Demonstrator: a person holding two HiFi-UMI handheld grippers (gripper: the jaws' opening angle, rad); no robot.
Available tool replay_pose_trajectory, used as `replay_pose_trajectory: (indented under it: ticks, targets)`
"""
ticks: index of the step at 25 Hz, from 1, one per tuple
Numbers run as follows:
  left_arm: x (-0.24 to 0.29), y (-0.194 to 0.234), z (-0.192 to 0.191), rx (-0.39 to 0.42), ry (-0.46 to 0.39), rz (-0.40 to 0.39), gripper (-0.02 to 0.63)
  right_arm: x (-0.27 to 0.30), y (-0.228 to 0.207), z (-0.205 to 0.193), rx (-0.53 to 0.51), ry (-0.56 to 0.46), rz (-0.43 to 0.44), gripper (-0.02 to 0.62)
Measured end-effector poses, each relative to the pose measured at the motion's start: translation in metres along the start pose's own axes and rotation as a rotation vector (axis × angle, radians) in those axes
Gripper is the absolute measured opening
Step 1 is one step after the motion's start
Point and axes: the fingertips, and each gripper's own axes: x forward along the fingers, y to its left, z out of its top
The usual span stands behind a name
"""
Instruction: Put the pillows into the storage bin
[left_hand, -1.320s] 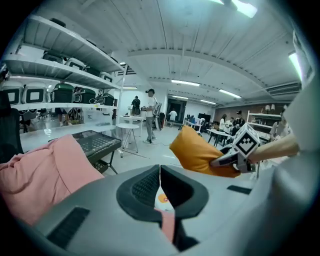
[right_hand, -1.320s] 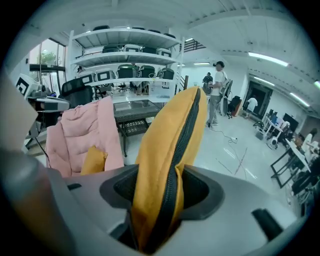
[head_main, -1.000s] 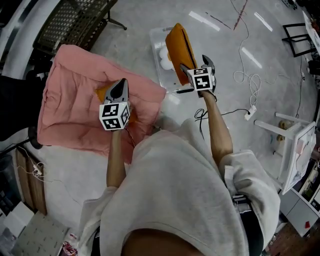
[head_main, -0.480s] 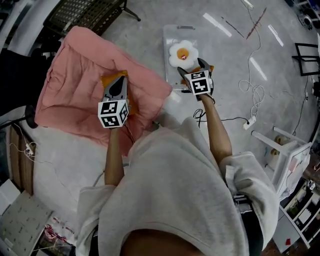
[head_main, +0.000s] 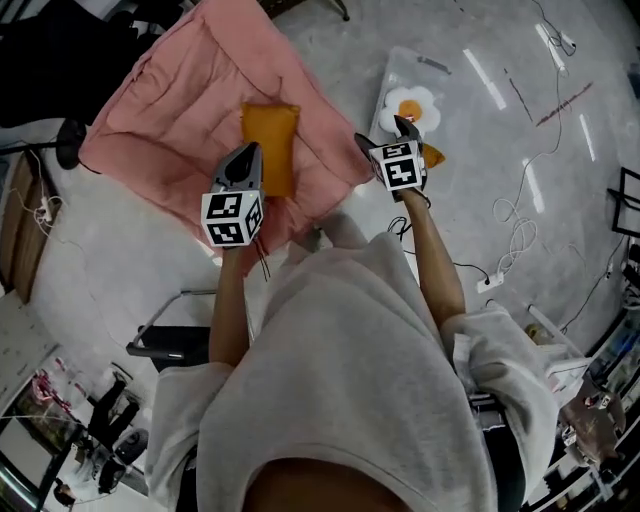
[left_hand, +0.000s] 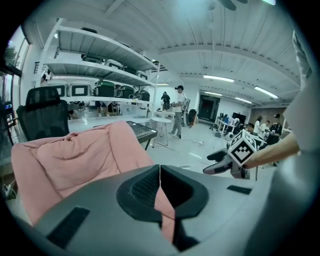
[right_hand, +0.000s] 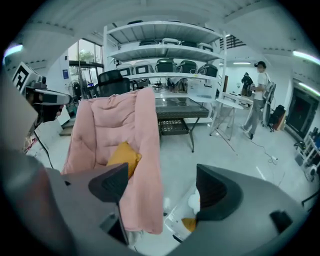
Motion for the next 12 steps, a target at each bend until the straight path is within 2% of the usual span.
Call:
replay_pose_trajectory:
  ticks: [12]
  targets:
    - [-0.066, 0.082, -0.063, -0.184, 0.025, 0.242, 0.014, 0.093, 0.13, 0.035, -0.248, 0.057, 0.269, 0.422]
